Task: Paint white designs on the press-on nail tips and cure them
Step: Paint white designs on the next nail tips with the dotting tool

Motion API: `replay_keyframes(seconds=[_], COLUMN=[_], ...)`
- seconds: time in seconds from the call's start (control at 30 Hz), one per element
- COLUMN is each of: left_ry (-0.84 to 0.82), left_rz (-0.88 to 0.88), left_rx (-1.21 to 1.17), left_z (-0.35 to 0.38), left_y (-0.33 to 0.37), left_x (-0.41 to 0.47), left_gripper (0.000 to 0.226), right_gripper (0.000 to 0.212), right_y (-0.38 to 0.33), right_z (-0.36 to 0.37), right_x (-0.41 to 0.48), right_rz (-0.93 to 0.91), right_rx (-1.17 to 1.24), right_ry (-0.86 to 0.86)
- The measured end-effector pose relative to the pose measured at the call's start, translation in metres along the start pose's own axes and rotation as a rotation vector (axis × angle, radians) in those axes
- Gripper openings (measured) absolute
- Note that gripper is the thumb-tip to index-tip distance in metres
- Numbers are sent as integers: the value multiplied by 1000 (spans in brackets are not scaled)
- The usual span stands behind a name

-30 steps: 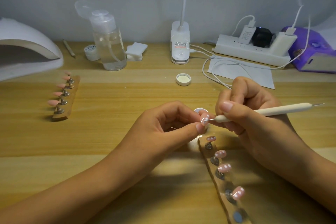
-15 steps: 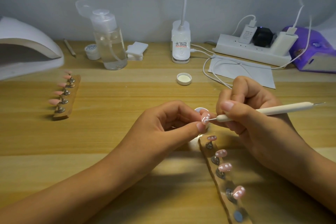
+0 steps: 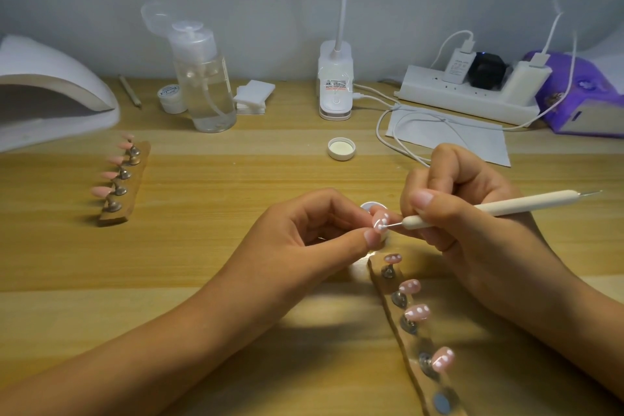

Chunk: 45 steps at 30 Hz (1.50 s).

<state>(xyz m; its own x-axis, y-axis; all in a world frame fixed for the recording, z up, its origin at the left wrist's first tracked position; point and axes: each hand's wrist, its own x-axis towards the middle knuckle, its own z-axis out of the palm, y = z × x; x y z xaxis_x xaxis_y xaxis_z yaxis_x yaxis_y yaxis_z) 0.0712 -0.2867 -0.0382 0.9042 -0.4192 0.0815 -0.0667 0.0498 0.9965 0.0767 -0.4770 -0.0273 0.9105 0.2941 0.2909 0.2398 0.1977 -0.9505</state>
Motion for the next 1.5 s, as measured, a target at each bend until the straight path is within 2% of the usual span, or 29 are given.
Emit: replay_keyframes(seconds=[0.2, 0.37, 1.5], left_ry=[-22, -36, -33], left_rz=[11, 20, -1], left_rx=[-9, 3, -36], left_z=[-3, -4, -4], left_y=[-4, -4, -4], left_x=[1, 1, 0], left_gripper=[12, 10, 14], right_gripper=[18, 19, 21], right_y=[-1, 0, 1], right_z=[2, 3, 3], right_x=[1, 4, 5], right_rz=[12, 63, 90], right_rx=[92, 206, 189], right_ry=[-9, 88, 95])
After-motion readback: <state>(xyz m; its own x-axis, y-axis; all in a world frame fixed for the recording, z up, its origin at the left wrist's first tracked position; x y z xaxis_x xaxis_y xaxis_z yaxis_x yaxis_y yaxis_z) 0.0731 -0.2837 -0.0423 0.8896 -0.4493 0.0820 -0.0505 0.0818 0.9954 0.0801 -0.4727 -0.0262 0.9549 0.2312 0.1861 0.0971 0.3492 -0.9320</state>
